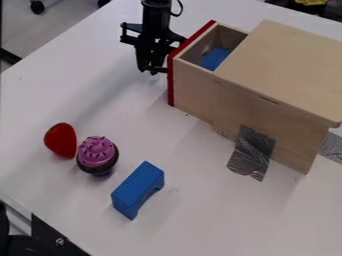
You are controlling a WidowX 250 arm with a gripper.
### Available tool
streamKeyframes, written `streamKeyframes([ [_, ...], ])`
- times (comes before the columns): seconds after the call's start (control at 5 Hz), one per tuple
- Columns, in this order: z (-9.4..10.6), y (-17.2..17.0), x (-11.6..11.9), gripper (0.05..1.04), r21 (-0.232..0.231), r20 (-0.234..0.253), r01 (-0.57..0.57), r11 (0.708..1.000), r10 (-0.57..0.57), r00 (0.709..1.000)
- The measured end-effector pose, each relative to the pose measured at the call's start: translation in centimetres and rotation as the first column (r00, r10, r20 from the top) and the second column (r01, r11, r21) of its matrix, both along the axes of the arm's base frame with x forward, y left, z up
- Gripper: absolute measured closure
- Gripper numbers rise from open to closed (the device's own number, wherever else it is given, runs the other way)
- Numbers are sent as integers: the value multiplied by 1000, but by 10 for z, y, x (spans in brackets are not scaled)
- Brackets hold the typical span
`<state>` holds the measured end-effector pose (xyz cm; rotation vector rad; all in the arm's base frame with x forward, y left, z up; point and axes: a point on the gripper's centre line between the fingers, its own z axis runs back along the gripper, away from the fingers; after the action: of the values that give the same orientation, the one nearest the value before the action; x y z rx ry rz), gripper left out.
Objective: Open the drawer
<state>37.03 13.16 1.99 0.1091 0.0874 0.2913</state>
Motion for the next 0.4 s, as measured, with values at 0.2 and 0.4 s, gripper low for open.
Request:
streamKeyframes([
  [0.2,0,0,-1,880,-1,-6,-2,1000,2,1000],
  [0.4,2,2,-1,880,-1,-12,-6,1000,6,1000],
])
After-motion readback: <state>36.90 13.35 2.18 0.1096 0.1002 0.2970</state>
